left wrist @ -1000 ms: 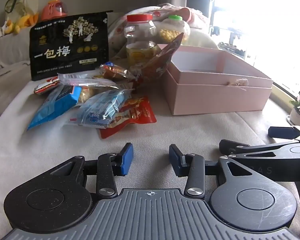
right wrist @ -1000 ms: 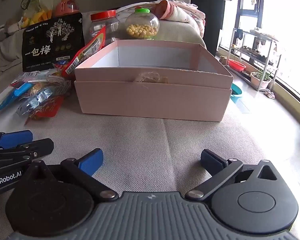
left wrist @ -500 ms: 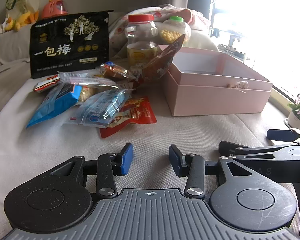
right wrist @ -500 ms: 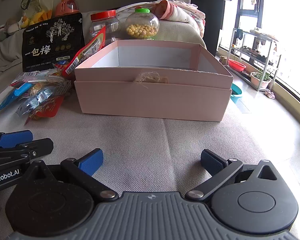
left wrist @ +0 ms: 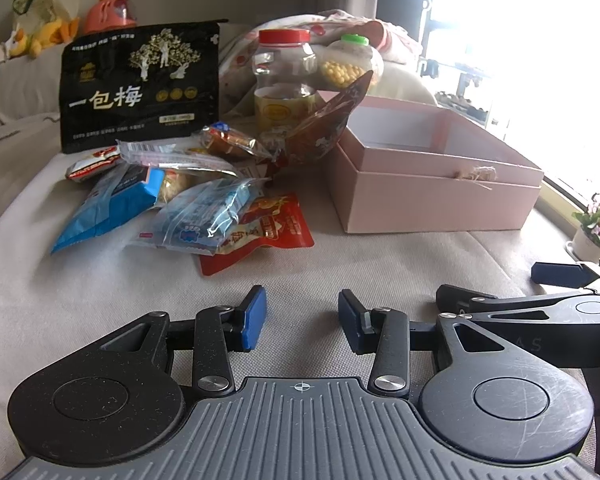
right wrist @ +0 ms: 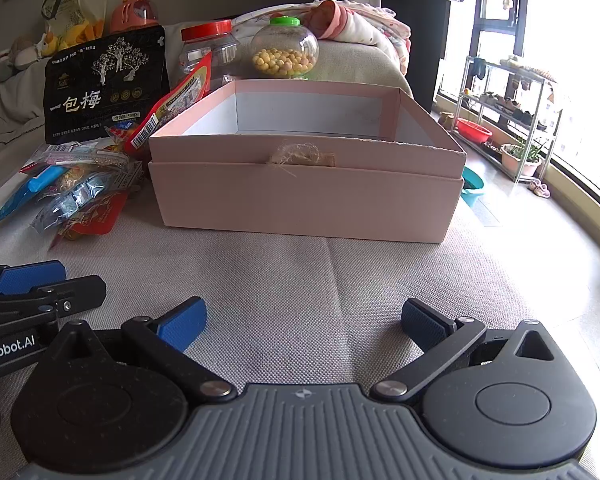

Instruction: Organize snacks

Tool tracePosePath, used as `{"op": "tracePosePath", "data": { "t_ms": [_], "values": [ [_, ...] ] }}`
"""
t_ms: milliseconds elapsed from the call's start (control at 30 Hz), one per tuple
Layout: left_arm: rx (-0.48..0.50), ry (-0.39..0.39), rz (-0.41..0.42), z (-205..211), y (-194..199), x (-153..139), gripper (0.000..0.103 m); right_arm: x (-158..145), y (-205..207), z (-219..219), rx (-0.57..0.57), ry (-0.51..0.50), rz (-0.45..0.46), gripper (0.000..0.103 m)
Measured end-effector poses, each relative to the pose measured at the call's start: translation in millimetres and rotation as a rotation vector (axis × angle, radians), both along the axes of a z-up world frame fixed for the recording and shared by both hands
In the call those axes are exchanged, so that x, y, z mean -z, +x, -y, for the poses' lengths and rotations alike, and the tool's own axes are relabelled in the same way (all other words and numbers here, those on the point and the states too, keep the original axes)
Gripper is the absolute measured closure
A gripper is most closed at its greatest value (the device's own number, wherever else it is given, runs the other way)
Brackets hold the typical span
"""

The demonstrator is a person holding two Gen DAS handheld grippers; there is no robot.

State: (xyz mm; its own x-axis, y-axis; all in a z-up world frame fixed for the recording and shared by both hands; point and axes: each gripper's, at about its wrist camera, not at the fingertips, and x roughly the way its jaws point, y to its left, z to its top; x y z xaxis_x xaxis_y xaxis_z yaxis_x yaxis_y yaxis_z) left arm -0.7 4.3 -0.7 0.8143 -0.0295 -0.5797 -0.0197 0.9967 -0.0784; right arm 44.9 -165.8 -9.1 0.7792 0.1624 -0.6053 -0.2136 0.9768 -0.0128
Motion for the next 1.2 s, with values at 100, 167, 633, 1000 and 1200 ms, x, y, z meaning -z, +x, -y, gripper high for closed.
{"op": "tracePosePath", "data": {
  "t_ms": [100, 167, 633, 1000, 1200],
  "values": [
    [0.0, -0.004, 0.001, -0.4, 0.1, 0.4, 0.058, -0.1, 0.1, -0.3, 0.0, 0.0, 0.0, 0.0],
    [0.0, 0.0, 0.0, -0.5, 0.2, 0.3, 0.058, -0.2, 0.1, -0.4, 0.0, 0.0, 0.0, 0.0],
    [-0.007, -0.006, 0.002, 0.8, 0.1, 0.0, 0.058, 0.4, 0.5, 1.3, -0.009, 0.001, 0.0, 0.0],
    [-0.007, -0.005, 0.002, 2.2, 0.5, -0.6, 0.058, 0.1, 0.4, 0.9, -0.008, 0.001, 0.0, 0.0],
    [-0.007, 0.004, 0.001, 2.1, 0.3, -0.8, 0.058, -0.2, 0.9, 0.1, -0.009, 0.002, -0.001, 0.0]
  ]
}}
